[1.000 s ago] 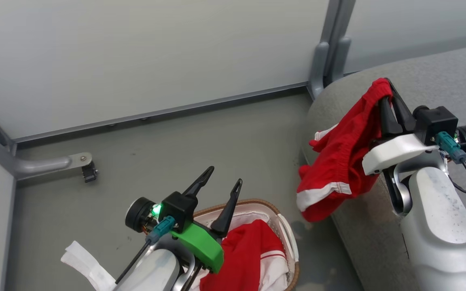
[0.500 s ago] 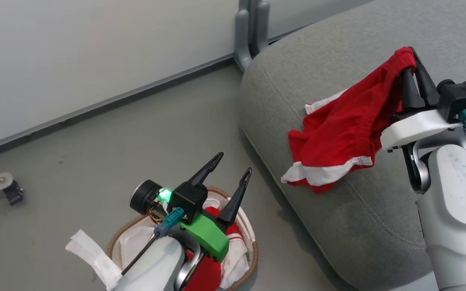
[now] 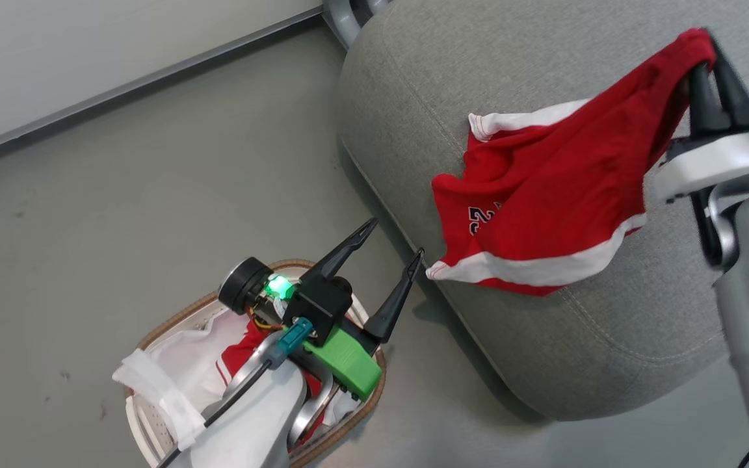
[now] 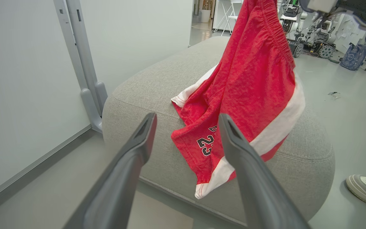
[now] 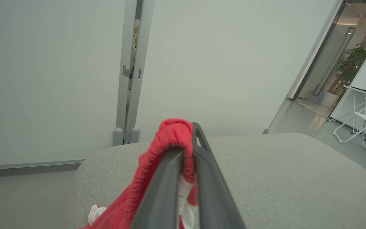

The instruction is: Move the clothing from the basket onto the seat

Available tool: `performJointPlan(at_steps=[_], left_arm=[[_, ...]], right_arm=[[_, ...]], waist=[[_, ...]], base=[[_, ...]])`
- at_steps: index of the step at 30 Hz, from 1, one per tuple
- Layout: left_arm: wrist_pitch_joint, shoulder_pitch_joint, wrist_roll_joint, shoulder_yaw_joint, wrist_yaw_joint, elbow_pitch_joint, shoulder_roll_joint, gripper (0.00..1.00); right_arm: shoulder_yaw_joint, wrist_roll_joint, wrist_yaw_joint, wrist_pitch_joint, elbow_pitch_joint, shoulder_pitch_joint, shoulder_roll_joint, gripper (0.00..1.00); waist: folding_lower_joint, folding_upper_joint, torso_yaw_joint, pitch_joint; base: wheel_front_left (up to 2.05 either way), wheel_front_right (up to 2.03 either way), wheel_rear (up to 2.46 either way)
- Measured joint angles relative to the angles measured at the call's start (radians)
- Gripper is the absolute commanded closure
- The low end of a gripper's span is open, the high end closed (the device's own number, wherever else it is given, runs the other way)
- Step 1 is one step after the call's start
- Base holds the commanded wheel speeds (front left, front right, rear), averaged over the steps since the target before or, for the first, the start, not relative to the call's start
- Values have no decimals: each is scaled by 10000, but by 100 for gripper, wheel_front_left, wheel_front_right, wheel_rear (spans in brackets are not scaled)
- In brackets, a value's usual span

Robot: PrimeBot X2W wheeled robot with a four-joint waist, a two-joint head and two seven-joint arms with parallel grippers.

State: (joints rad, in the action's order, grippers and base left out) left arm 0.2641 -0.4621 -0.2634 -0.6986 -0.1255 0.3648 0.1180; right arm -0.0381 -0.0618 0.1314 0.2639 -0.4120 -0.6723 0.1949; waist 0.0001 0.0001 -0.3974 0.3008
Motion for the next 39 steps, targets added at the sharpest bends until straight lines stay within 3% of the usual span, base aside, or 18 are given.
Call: performJointPlan(at_steps=[12,20,26,31,39], left_arm=[[0,-603,372,-125,-21,-326,267,0],[0,-825,493,-73,-2,-504,267,0],[0,-1054,683,-184,15,-541,215,0],[0,-1156,702,-199,13,-485,230,0],[0,-1195,633,-29,13,-437,221,0]], right_arm=[[-291,211,0,-1103,282,-4129,2297,100],[-995,629,0,-1409,-224,-6055,3001,100],[-1952,1152,0,-1218,-1574,-5428,3394,100],[-2439,1570,0,-903,-2943,-4424,3350,100],[-2282,1887,0,-474,-4600,-3649,2696,100]], waist=[[0,0,1241,1030],[0,0,2112,1916],[0,0,2633,2611],[0,0,2915,3040],[0,0,2982,3319]], base=[[0,0,0],[0,0,0],[0,0,0],[0,0,0],[0,0,0]])
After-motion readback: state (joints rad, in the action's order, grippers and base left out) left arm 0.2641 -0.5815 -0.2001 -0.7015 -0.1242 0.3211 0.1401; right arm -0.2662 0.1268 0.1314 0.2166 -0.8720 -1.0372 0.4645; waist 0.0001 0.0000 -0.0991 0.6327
